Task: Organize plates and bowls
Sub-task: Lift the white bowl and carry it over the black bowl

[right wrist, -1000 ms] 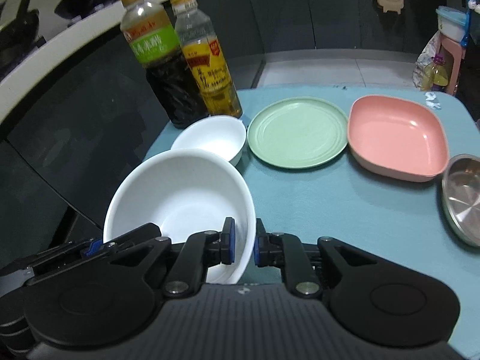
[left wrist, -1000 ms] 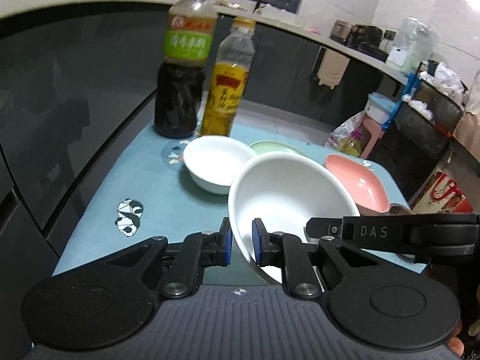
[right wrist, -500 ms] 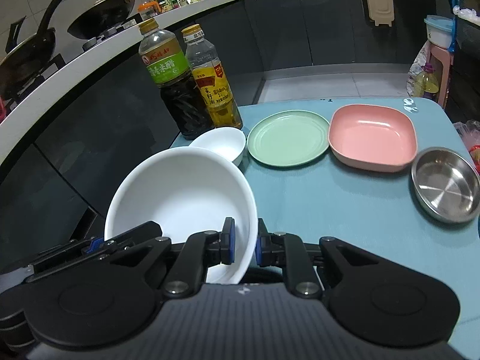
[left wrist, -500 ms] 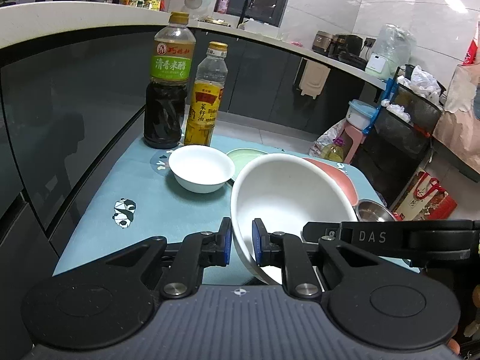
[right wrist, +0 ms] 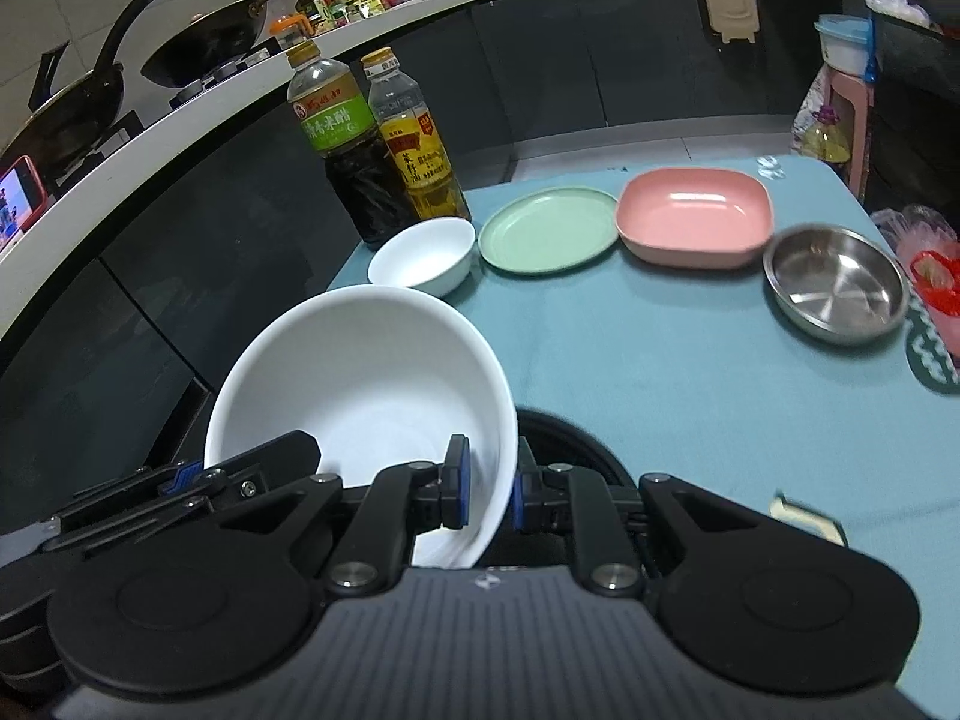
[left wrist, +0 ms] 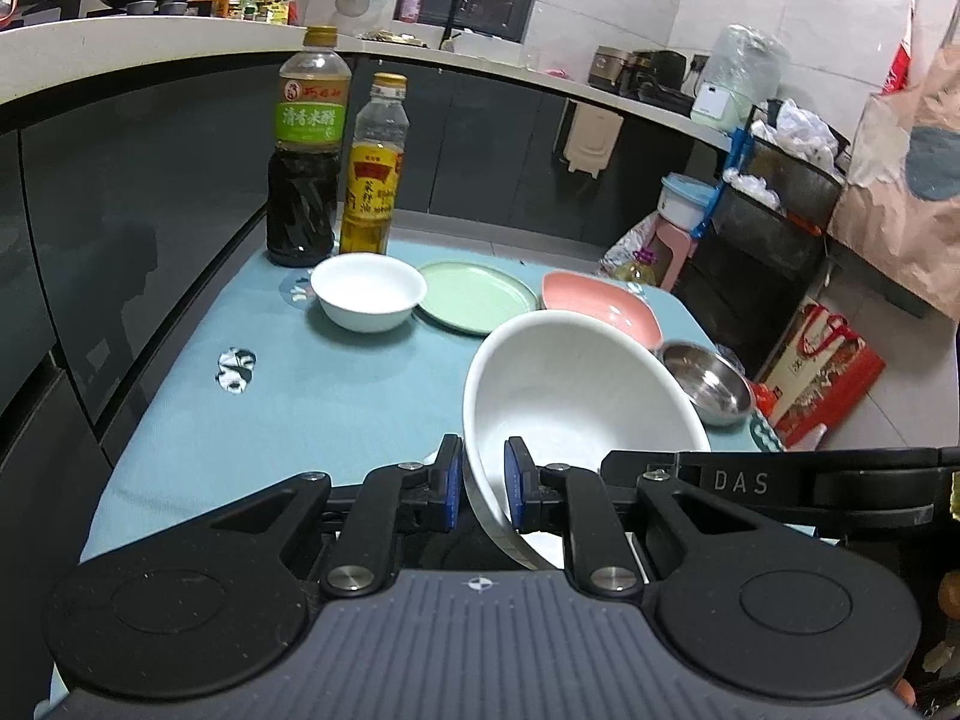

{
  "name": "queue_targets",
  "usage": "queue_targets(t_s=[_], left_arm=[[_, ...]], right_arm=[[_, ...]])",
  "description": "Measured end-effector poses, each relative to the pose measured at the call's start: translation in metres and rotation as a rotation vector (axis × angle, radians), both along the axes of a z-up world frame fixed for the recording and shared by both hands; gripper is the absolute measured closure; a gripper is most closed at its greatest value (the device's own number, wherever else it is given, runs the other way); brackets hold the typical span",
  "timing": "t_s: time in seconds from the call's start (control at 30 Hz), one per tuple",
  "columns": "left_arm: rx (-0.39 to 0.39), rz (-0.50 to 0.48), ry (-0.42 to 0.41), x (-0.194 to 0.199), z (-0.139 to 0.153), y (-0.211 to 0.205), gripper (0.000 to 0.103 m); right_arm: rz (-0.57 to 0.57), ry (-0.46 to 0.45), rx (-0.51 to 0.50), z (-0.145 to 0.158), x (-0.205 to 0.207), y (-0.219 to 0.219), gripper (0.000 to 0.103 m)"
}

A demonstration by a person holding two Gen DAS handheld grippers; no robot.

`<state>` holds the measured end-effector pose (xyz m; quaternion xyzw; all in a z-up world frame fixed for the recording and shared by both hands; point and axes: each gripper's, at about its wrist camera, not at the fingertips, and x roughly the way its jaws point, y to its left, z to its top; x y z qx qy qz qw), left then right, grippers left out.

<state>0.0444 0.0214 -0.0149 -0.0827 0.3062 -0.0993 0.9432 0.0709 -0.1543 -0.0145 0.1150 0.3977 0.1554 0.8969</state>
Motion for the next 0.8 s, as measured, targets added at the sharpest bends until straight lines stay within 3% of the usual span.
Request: queue_targets(t_s=[0.33, 0.8], left_arm=[[0.009, -0.035, 0.051, -0.021, -0.014, -0.008, 0.090], [0.038, -0.031, 0.145, -0.009, -0.036, -0.014, 0.089]], right_arm=[[-0.019, 0.018, 0.018, -0.012, -0.029, -0.011, 0.101], [-0.023, 0.092, 0.014, -0.038, -0.023, -0.016, 0.101]])
